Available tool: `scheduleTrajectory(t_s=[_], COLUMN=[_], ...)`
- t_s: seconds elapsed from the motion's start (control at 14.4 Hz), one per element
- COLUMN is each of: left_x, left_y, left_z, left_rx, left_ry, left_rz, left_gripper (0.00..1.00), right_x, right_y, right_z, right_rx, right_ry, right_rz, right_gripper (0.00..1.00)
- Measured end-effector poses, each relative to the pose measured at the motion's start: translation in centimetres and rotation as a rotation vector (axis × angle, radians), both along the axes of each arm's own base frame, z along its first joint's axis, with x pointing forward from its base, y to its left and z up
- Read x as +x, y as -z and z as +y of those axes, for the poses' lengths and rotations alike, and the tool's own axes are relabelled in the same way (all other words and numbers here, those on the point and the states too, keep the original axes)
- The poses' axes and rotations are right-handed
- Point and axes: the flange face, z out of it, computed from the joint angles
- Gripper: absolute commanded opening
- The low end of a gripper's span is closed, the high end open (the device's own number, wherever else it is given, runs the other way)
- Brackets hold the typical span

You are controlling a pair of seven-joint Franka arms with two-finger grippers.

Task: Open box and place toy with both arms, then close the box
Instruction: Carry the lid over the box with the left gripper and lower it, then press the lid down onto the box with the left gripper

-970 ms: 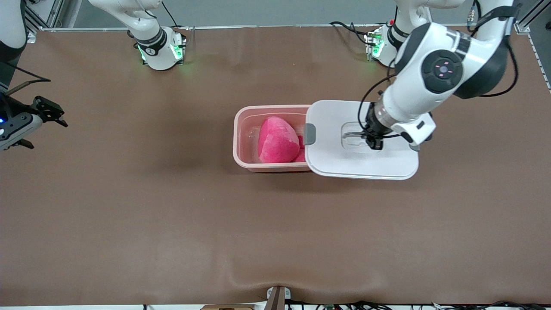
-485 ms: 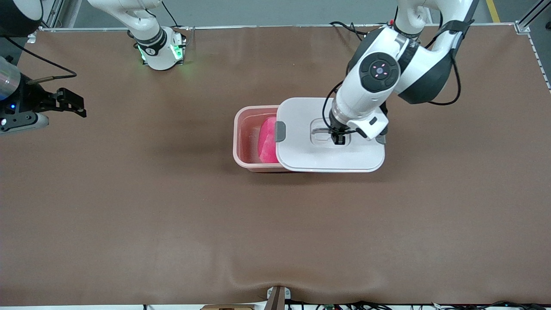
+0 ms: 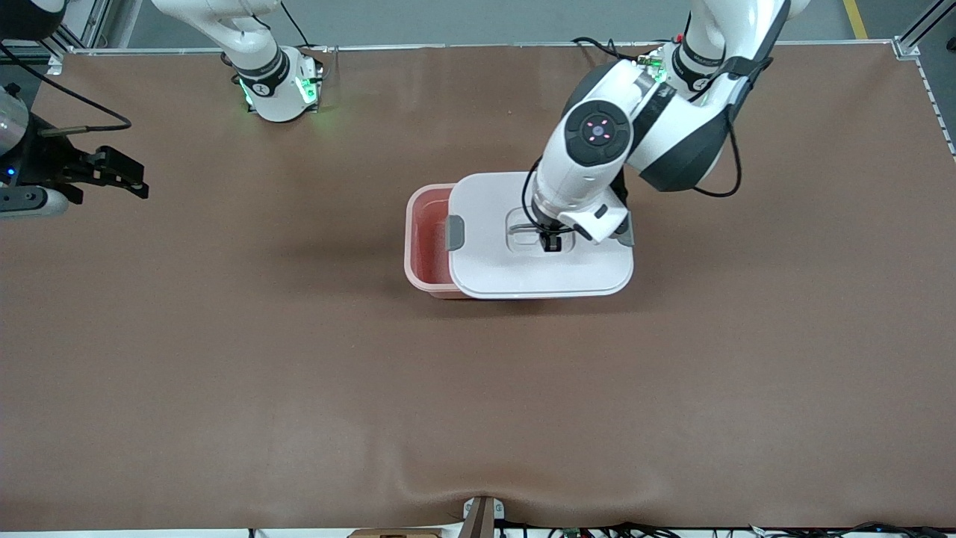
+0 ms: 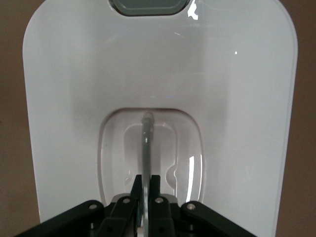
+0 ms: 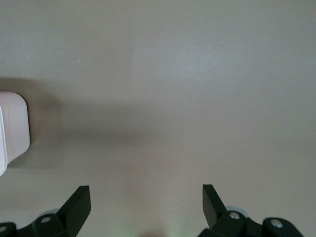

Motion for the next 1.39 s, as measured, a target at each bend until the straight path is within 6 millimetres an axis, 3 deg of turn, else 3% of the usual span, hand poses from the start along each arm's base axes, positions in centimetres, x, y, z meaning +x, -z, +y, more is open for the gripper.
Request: scheduleTrajectory(t_s=[0.28, 0.62, 0.83, 1.39], left_x=[-1.4, -3.1, -4.2, -4.3], left_y=[1.9, 4.1, 5.1, 6.0], left_z=[-3.5, -6.7, -8.2, -8.4], left_rx=[0.007, 0.009, 0.005, 0.018], left_ry=[-0.022, -0.024, -0.001, -0.046], left_rz=[-0.029, -0.057, -0.059, -0.052], left_gripper=[0.0, 0.0, 0.0, 0.0], right_x=[-0.4, -0.7, -0.6, -0.2], right_y=[-0.9, -2.1, -3.5, -3.2], right_z=[-0.5, -4.2, -4.5, -6.4], right_rx=[0.019, 0.025, 0.027, 0.028], right_ry=[0.104, 0.196, 0.203, 0.166], right_rz=[0.01, -0.019, -0.054, -0.072], right_gripper=[1.0, 1.0, 1.0, 1.0])
